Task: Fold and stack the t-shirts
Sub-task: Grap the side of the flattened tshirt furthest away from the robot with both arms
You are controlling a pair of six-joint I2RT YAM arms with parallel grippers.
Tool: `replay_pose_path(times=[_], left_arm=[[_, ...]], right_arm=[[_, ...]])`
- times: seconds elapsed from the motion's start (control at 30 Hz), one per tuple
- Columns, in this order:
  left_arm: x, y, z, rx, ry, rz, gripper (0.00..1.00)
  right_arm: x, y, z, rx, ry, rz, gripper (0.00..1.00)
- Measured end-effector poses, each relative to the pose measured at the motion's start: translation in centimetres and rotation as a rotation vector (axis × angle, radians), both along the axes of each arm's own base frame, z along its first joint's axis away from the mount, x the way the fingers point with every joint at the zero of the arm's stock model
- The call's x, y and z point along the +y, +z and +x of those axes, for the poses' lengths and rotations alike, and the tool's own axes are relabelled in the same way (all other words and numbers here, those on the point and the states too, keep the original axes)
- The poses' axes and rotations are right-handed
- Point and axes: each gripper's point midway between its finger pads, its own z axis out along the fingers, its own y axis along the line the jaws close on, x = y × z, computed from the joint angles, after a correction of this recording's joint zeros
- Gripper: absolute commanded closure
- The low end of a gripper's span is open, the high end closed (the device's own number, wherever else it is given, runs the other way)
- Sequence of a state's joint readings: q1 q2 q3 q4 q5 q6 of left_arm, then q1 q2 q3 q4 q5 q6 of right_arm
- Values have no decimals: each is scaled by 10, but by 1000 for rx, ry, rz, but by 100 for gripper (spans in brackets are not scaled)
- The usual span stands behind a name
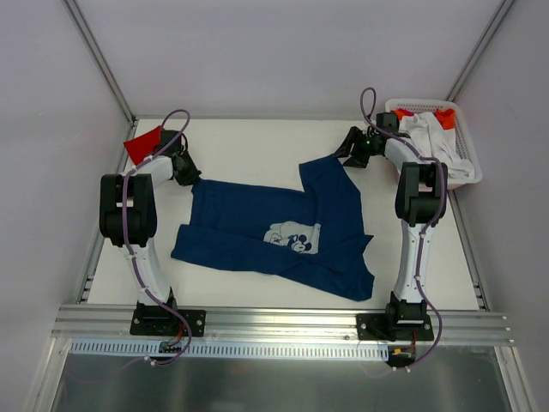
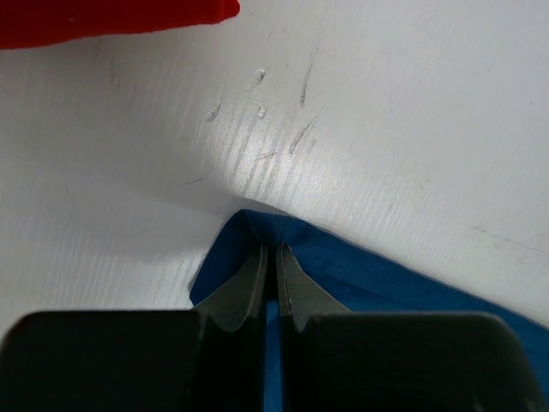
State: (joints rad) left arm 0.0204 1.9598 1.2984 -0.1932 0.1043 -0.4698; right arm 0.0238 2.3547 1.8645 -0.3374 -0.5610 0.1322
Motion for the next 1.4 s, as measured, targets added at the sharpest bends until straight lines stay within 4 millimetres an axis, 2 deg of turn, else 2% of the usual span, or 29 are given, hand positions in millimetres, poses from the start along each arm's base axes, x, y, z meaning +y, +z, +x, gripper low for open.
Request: replay_pose_path(times=[0.23,0.33,0.47,0.53,0.7,0.83,1.17,1.3,1.4], left_arm=[[0,0,0,0,0,0,100],[0,0,0,0,0,0,100],[0,0,0,0,0,0,100],[0,0,0,0,0,0,100],[0,0,0,0,0,0,100],[0,0,0,0,0,0,100],[0,0,0,0,0,-1,100],[0,1,-1,-2,-1,-1,100],[0,6,-3,-9,0,0,100]], right_arm=[[6,-1,1,6,6,44,46],[8,0,1,6,7,56,54],[9,2,2,4,6,68,73],[10,3,2,2,5,72,80],[11,4,3,-1,8,81,89],[12,5,3,-4,10,85,100],[12,0,2,-2,7,85,100],[10,-6,-10,23,1,78,100],[8,-1,-22,32,-8,65,100]])
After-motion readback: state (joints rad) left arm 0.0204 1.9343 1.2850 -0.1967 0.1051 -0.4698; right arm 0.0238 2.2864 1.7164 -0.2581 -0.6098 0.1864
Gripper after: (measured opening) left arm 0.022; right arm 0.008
